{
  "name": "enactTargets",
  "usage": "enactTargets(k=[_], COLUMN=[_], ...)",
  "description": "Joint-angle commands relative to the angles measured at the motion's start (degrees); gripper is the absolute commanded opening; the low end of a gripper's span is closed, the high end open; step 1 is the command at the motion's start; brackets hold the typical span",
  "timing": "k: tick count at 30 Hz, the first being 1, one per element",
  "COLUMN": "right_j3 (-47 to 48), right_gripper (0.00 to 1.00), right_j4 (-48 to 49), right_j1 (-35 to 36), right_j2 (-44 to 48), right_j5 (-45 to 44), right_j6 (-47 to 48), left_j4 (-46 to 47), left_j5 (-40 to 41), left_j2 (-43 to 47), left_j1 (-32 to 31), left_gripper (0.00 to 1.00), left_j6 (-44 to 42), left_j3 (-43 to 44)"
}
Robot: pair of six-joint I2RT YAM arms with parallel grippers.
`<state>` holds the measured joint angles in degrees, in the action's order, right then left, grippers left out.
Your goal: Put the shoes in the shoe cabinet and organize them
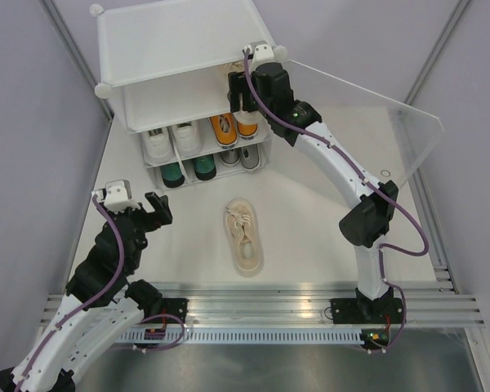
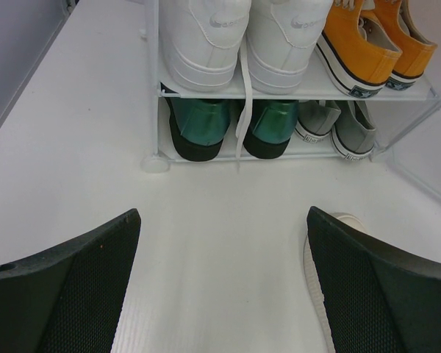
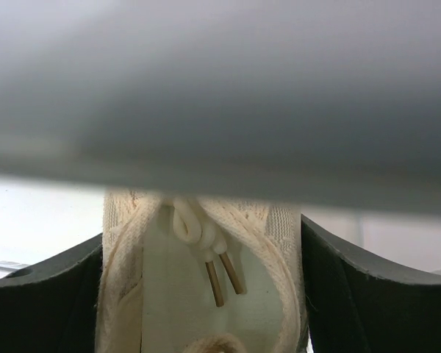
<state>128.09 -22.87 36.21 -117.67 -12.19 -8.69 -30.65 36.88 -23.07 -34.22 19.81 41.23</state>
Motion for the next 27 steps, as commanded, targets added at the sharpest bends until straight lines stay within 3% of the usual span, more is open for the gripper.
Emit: enactTargets(k=[1, 8, 27], right_j3=[4.09, 4.18, -4.86], right_gripper=[0.79, 0.98, 0.98], right_j4=[5.21, 5.30, 5.38], right_j1=[-1.66, -1.67, -1.67], right_j2=[1.21, 2.27, 11.58], right_j5=[-0.91, -0.03, 4.01], right_j6=[-1.15, -1.42, -2.56], left_j4=[2.53, 2.62, 2.79], left_j5=[-1.11, -1.37, -1.11], left_j2=[0.22, 0.31, 0.04], left_j1=[0.47, 0.82, 1.17], left_gripper=[0.96, 0.96, 0.96], left_j6=[-2.24, -2.41, -2.67], left_j3=[-0.10, -0.19, -0.45])
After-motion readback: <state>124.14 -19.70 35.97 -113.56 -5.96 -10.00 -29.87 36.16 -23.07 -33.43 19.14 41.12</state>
